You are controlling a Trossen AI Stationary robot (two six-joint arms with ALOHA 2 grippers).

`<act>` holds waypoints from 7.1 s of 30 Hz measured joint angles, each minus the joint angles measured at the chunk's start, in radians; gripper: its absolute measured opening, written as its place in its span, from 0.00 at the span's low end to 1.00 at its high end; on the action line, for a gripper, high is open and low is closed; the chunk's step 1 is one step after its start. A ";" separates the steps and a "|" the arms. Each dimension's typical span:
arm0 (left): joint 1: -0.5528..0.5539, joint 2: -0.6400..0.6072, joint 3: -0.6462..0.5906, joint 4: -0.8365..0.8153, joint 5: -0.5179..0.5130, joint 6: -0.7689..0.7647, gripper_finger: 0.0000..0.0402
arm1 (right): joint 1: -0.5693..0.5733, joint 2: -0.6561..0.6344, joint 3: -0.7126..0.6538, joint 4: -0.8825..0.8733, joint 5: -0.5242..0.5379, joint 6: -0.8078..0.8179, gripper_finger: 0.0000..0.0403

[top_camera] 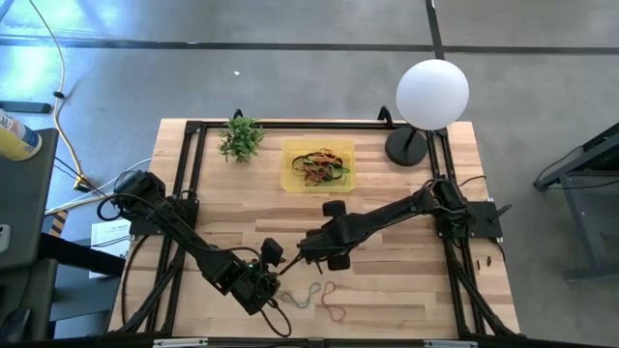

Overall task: Pick and place rubber bands into bin
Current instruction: Put the top red rubber band into the yellow bin, then put the blue rubber band into the yellow bin

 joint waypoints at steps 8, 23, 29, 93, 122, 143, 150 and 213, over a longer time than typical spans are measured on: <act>0.000 0.000 0.000 0.000 0.000 0.000 0.59 | 0.001 0.000 0.075 -0.072 0.081 0.012 0.00; 0.000 0.000 0.000 0.002 0.000 0.000 0.59 | -0.074 -0.002 0.162 -0.162 0.249 -0.027 0.00; 0.000 0.000 0.000 0.003 0.000 0.000 0.59 | -0.157 -0.002 0.161 -0.161 0.289 -0.060 0.00; 0.000 0.000 0.000 0.125 0.160 0.085 0.59 | -0.337 -0.173 -0.001 0.244 -0.098 -0.316 0.46; 0.066 0.184 0.115 0.280 0.416 -0.138 0.59 | 0.538 -0.314 -0.056 -0.172 0.763 0.577 0.38; 0.075 0.321 0.369 -0.045 0.446 -0.152 0.45 | 0.602 -0.317 -0.321 -0.035 0.767 0.690 0.35; 0.088 0.334 0.371 -0.033 0.473 -0.159 0.52 | 0.610 -0.317 -0.320 -0.021 0.788 0.676 0.35; 0.119 0.425 0.403 -0.046 0.494 -0.182 0.01 | 0.610 -0.317 -0.319 -0.006 0.755 0.682 0.35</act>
